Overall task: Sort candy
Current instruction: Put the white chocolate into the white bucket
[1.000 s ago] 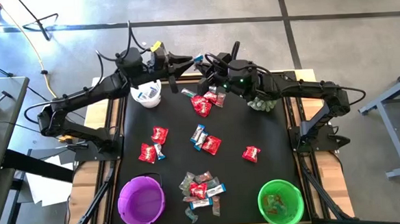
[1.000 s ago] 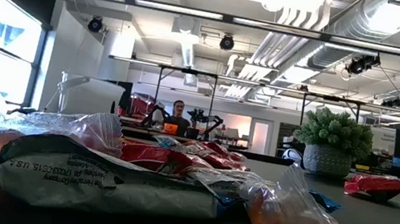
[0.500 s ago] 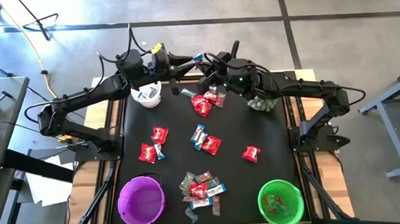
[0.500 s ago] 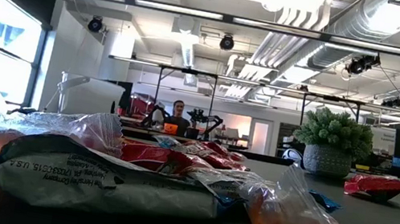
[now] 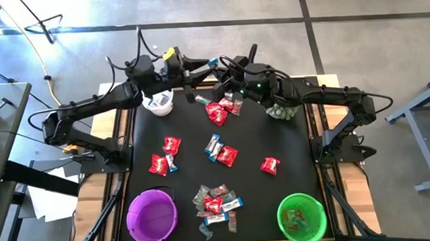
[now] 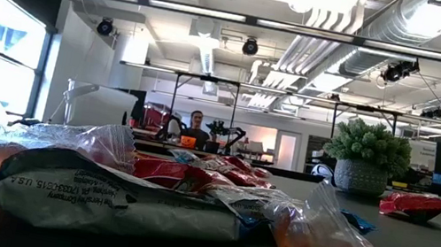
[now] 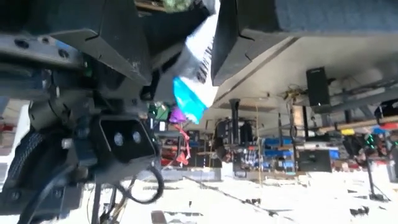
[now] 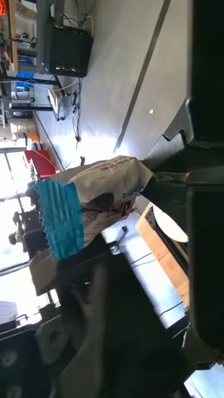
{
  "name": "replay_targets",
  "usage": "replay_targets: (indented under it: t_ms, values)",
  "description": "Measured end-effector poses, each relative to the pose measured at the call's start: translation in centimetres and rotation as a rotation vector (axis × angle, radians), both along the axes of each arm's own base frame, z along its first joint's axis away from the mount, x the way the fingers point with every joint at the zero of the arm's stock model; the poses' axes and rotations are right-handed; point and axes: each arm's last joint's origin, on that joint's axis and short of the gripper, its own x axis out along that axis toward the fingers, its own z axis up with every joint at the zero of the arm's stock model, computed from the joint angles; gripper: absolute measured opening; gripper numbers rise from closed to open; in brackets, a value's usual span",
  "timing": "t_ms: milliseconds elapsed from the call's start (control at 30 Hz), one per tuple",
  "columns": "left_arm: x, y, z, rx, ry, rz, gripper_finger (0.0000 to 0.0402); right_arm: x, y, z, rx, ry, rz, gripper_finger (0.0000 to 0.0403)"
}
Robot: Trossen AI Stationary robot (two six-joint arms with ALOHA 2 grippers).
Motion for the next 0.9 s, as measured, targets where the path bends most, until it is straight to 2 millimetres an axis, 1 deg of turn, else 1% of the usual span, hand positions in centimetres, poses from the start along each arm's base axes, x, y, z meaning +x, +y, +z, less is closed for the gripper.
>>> replay_targets:
  t_ms: [233, 367, 600, 733, 900]
  values:
    - [1.0, 0.0, -0.8, -0.037, 0.011, -0.024, 0.0154, 0.0, 0.0, 0.0, 0.003, 0.0, 0.001, 0.0008]
    - [1.4, 0.2, -1.0, -0.036, -0.001, -0.012, 0.0154, 0.1, 0.1, 0.0, 0.009, -0.001, 0.036, 0.0009]
    - [1.6, 0.4, -1.1, -0.036, -0.015, 0.022, 0.0148, 0.1, 0.4, 0.0, 0.004, 0.001, 0.055, 0.0009]
    - [1.6, 0.5, -1.1, -0.037, -0.013, 0.028, 0.0122, 0.1, 0.4, 0.0, 0.003, 0.002, 0.056, 0.0009]
    - [1.6, 0.5, -1.2, -0.037, -0.004, 0.03, 0.0063, 0.1, 0.4, 0.0, 0.002, 0.005, 0.056, 0.0009]
